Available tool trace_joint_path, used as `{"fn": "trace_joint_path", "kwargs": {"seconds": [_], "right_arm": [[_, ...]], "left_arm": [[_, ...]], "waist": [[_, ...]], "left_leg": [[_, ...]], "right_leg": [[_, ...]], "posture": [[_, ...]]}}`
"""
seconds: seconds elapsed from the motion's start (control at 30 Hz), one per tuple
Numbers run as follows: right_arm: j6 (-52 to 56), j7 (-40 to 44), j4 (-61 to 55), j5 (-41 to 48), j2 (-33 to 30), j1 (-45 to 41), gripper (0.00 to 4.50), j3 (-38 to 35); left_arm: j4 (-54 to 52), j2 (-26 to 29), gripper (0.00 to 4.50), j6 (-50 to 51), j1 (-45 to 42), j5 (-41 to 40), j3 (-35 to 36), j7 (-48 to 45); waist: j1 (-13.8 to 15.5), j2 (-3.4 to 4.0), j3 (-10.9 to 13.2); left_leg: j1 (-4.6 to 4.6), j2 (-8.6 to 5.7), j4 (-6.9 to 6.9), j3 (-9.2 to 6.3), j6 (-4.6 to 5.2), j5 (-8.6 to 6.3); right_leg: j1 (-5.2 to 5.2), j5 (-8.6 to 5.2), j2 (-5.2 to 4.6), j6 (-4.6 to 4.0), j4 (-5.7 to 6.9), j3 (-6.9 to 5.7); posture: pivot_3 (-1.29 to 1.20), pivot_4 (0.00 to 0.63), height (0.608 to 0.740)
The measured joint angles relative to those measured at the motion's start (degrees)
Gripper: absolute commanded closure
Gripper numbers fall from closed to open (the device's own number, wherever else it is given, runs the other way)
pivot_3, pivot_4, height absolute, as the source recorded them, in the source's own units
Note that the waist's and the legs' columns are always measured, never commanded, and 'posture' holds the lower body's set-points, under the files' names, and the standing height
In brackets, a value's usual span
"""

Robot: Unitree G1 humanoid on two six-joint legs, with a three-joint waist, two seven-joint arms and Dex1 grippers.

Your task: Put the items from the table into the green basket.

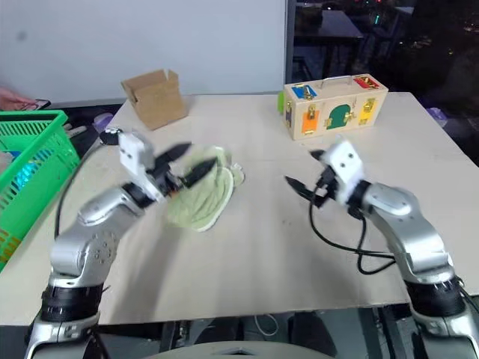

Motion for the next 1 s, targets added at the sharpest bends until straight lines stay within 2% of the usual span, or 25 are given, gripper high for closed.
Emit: {"fn": "trace_joint_path", "kwargs": {"seconds": [0.07, 0.23, 0.5, 0.67, 0.87, 0.97, 1.0], "right_arm": [[0.47, -0.14, -1.57, 0.24, -1.64, 2.90, 0.00, -2.42], [1.10, -0.29, -3.86, 1.08, -4.75, 12.38, 0.00, -9.80], [0.07, 2.29, -5.27, 1.93, -6.68, 22.18, 0.00, -14.37], [-1.89, 3.65, -4.70, 2.08, -6.84, 24.52, 0.00, -15.43], [-2.88, 4.90, -4.70, 3.81, -6.75, 23.98, 0.00, -15.32], [-0.98, 7.29, -5.90, 8.81, -6.77, 19.86, 0.00, -13.90], [0.18, 7.57, -5.79, 9.36, -6.58, 14.99, 0.00, -10.63]], "left_arm": [[-2.63, 1.46, 0.03, 1.65, 2.87, -1.41, 0.75, -1.23], [-7.56, 5.48, 0.03, 3.89, 13.84, -3.36, 5.16, -4.80], [-11.00, 6.23, 0.03, 3.68, 26.95, -3.63, 10.87, -7.23], [-11.39, 5.17, 0.03, 1.21, 32.47, -0.79, 10.82, -7.93], [-11.25, 1.66, 0.03, -0.22, 28.30, -1.02, 12.37, -5.14], [-9.85, 0.77, 0.03, -0.76, 27.35, -1.66, 13.80, -4.71], [-8.47, 0.03, 0.03, -1.51, 27.38, -1.45, 13.75, -5.01]], "waist": [[-0.23, 0.05, 0.02], [-0.16, 0.08, 0.04], [0.44, 0.08, 0.05], [1.35, 0.07, 0.06], [2.86, 0.05, 0.08], [2.65, 0.18, 0.14], [1.98, 0.20, 0.16]], "left_leg": [[0.10, 0.06, 0.00, 0.07, 0.00, 0.00], [0.20, 0.04, 0.07, 0.38, 0.00, 0.00], [0.20, 0.03, 0.09, 0.70, 0.08, -0.06], [0.24, 0.04, 0.09, 0.91, 0.09, -0.08], [0.20, 0.10, 0.14, 1.12, 0.09, -0.08], [0.23, 0.15, 0.13, 1.20, 0.13, -0.10], [0.28, 0.26, 0.13, 1.38, 0.16, -0.11]], "right_leg": [[0.07, -0.14, 0.06, 0.19, 0.00, 0.05], [0.15, -0.24, -0.01, 0.04, -0.06, 0.30], [0.15, -0.25, -0.08, 0.03, -0.23, 0.61], [0.13, -0.25, -0.08, 0.03, -0.27, 0.77], [0.14, -0.25, -0.12, 0.04, -0.30, 0.77], [0.13, -0.25, -0.08, 0.04, -0.30, 0.84], [0.13, -0.22, -0.02, 0.01, -0.30, 0.93]], "posture": [[-0.08, 0.000, 0.740], [-0.08, 0.000, 0.740], [-0.05, 0.000, 0.740], [-0.04, 0.000, 0.740], [-0.04, 0.000, 0.740], [-0.04, 0.000, 0.740], [-0.04, 0.000, 0.740]]}}
